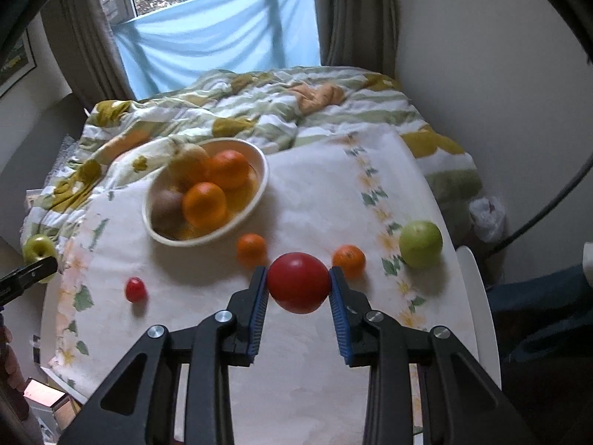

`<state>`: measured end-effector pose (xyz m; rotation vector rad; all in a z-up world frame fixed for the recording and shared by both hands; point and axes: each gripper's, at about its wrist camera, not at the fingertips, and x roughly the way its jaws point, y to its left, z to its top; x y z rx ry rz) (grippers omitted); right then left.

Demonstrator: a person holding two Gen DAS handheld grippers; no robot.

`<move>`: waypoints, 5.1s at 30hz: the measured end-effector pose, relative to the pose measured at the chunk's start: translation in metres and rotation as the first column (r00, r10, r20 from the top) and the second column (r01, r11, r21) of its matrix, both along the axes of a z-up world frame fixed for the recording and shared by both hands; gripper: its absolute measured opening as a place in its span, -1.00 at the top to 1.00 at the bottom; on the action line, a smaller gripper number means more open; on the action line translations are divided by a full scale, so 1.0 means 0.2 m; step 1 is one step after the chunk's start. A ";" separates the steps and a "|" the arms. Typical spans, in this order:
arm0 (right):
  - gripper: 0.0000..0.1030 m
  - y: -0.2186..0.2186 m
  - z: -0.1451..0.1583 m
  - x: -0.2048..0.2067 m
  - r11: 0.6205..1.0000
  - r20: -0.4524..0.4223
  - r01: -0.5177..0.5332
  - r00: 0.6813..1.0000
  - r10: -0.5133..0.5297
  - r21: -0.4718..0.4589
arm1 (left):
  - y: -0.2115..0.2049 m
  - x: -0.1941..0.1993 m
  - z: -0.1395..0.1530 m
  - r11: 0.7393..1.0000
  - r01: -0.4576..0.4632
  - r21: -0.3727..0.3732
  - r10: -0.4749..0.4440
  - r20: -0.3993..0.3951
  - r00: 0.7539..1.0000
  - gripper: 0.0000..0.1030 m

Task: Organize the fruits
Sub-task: 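Carry the green apple into the white bowl and open the left gripper, then lower the red tomato into the bowl and open the right gripper, then grasp the small red cherry tomato with the left gripper while the right gripper grasps a tangerine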

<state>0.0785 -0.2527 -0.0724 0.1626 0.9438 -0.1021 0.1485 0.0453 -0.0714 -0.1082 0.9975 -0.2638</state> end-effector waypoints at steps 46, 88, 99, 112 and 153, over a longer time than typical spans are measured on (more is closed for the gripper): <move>0.41 -0.05 -0.24 0.77 0.943 -0.058 -0.314 0.945 0.321 0.108 | -0.46 0.82 -0.35 0.998 -0.048 0.047 0.052 -0.084 0.995 -1.00; -0.48 0.09 -0.33 0.86 0.929 -0.043 -0.311 0.945 0.326 0.199 | -0.18 0.35 -0.16 0.985 -0.151 0.086 0.157 -0.066 0.985 -1.00; -0.99 0.10 -0.19 0.74 0.943 0.033 -0.301 0.953 0.300 0.144 | -0.15 0.27 -0.07 0.981 -0.164 0.104 0.168 -0.036 0.985 -1.00; -0.99 0.01 0.11 0.41 0.963 0.087 -0.267 0.961 0.264 0.027 | -0.14 0.06 0.15 0.988 -0.120 0.100 0.114 0.061 0.992 -1.00; -0.90 -0.24 -0.50 0.17 0.953 -0.105 -0.300 0.950 0.295 -0.034 | -0.39 0.09 -0.63 0.983 -0.151 0.107 0.169 -0.184 0.968 -0.16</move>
